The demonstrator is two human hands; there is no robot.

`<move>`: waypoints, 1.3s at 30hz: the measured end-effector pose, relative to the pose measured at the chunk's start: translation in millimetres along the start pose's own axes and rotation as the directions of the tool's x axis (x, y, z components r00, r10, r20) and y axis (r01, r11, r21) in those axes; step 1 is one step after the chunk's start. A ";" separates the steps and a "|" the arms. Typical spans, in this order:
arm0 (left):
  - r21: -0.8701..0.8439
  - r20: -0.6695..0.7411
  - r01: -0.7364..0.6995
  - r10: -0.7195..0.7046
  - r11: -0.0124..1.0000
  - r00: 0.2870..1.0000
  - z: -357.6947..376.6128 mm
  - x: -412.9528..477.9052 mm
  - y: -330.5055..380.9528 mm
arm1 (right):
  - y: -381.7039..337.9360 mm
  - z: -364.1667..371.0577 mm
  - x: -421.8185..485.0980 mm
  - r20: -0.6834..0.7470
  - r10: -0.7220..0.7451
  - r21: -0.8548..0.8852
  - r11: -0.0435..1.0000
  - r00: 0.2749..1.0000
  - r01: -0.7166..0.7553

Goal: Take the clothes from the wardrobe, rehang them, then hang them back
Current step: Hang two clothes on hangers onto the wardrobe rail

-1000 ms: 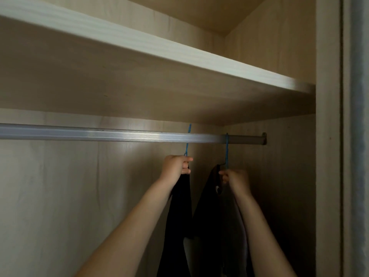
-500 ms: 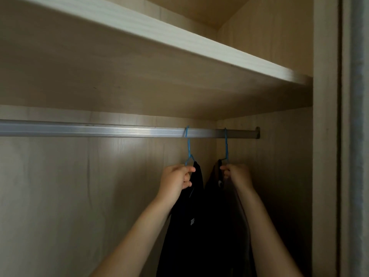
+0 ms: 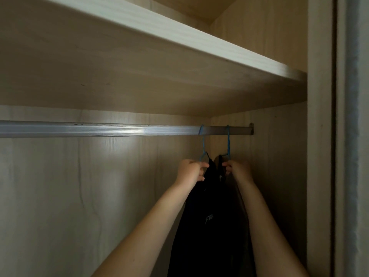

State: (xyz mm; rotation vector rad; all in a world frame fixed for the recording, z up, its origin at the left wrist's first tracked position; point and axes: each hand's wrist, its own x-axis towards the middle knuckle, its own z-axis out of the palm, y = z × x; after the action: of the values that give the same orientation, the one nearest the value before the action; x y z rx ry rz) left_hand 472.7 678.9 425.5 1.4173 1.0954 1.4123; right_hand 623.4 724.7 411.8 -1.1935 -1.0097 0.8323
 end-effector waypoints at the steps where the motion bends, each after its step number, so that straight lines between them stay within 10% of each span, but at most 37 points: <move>1: 0.003 -0.001 -0.007 0.007 1.000 1.000 -0.6 -0.1 -2.7 | 0.5 0.7 -0.6 -0.004 0.000 0.004 1.000 1.000 0.000; 7: 0.010 0.055 -0.104 0.103 0.995 0.993 -16.4 -19.6 -6.3 | -3.7 -4.2 -34.7 -0.063 -0.102 -0.147 0.985 0.993 0.092; 10: 0.291 0.035 -0.285 0.288 0.913 0.957 -33.3 -45.1 -13.3 | -9.9 -7.9 -80.3 -0.086 -0.255 -0.324 0.921 0.963 0.215; 15: 0.305 0.034 -0.472 0.485 0.827 0.874 -80.9 -148.8 -58.4 | 33.2 -19.6 -218.8 -0.114 -0.610 -0.460 0.732 0.784 0.502; 20: 0.119 0.161 -0.195 0.175 0.974 0.971 -122.8 -268.7 -163.6 | 139.9 -44.7 -362.7 -0.109 -0.475 -0.434 0.813 0.873 0.388; 25: 0.270 0.308 0.232 -0.313 0.934 0.898 -149.6 -389.6 -319.4 | 285.0 -87.2 -511.2 -0.299 0.022 -0.438 0.885 0.954 -0.158; 32: 0.654 0.449 0.339 -0.707 0.677 0.546 -173.8 -526.3 -438.1 | 389.1 -156.7 -720.7 -0.695 0.525 -0.065 0.634 0.492 -0.770; 39: 0.789 0.537 0.143 -0.784 0.598 0.312 -68.4 -539.1 -448.8 | 406.9 -233.4 -824.0 -0.837 0.544 0.342 0.601 0.056 -0.722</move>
State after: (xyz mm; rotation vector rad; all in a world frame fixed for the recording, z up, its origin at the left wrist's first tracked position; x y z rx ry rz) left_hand 401.5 280.3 -151.5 1.6721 1.1378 -0.3194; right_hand 557.7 -35.9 -150.4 -1.9849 0.5215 0.5531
